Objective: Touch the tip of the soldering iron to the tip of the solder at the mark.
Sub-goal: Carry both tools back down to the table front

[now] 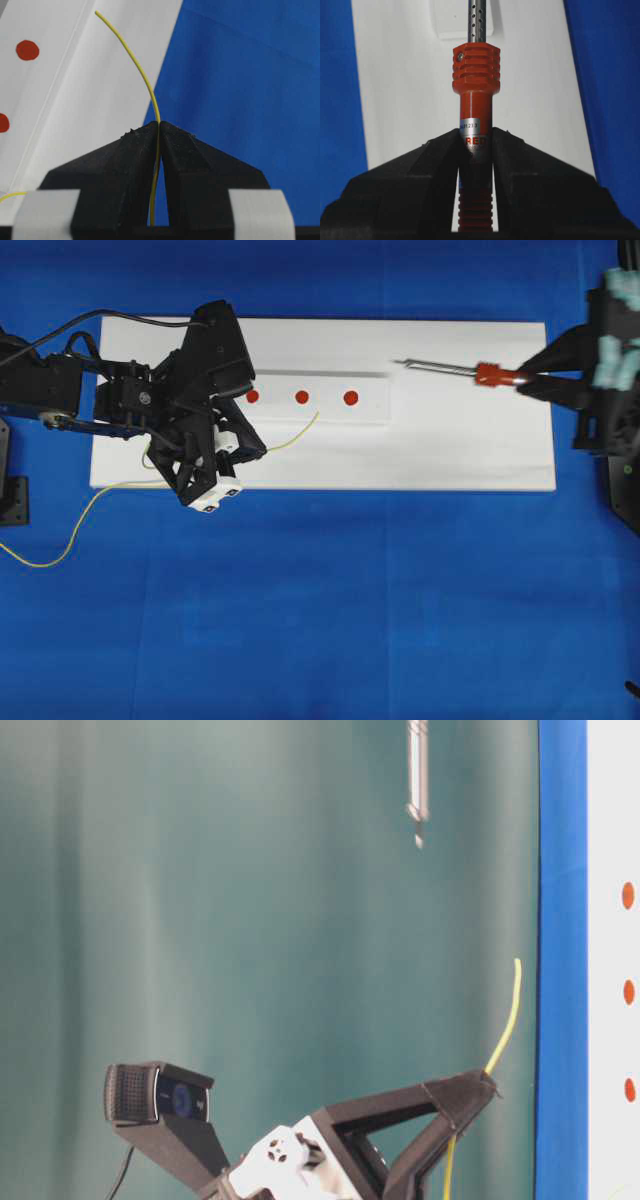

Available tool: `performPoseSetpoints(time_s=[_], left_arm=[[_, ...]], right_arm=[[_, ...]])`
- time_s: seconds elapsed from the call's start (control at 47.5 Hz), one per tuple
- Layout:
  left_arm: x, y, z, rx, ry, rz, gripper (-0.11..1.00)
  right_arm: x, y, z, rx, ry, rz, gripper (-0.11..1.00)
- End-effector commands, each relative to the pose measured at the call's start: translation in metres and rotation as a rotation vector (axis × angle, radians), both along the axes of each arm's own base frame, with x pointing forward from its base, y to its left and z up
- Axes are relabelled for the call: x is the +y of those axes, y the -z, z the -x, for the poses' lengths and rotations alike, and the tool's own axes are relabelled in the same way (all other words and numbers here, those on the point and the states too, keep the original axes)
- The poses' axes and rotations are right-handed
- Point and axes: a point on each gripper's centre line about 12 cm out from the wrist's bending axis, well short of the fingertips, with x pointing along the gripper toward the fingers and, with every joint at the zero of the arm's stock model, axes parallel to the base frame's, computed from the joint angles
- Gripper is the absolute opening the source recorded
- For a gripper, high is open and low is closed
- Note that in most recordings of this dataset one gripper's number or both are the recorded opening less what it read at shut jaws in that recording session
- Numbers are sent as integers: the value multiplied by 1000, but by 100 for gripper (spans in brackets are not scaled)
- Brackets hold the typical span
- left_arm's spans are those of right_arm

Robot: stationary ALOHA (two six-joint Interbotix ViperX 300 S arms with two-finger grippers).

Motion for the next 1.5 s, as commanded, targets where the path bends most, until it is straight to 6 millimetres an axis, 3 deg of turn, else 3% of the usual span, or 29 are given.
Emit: performPoseSetpoints(time_s=[0.0,0.126,0.295,0.59,0.801,0.927,1.306,1.475], left_arm=[[-2,-12,0,-41,4,1,3],[-5,-13,1,-51,13,1,3],[-29,-16,2,-72,76,9,3],[-94,-20,11,-102,188,109,3],[-135,-17,17,-151,292,141,3],[-151,8,17,-146,332,144,3],[-183,84,9,-61,398,124,3],[-193,107,6,-11,415,109,3]], right_arm=[[1,-4,2,-11,9,-6,7],[0,3,0,13,20,-28,7],[11,4,-6,1,-14,-58,7],[75,-5,-9,-68,-280,-136,7],[114,5,-13,-66,-434,-168,7],[126,24,-20,-33,-468,-170,7],[154,104,-45,55,-491,-183,7],[170,131,-55,69,-521,-181,7]])
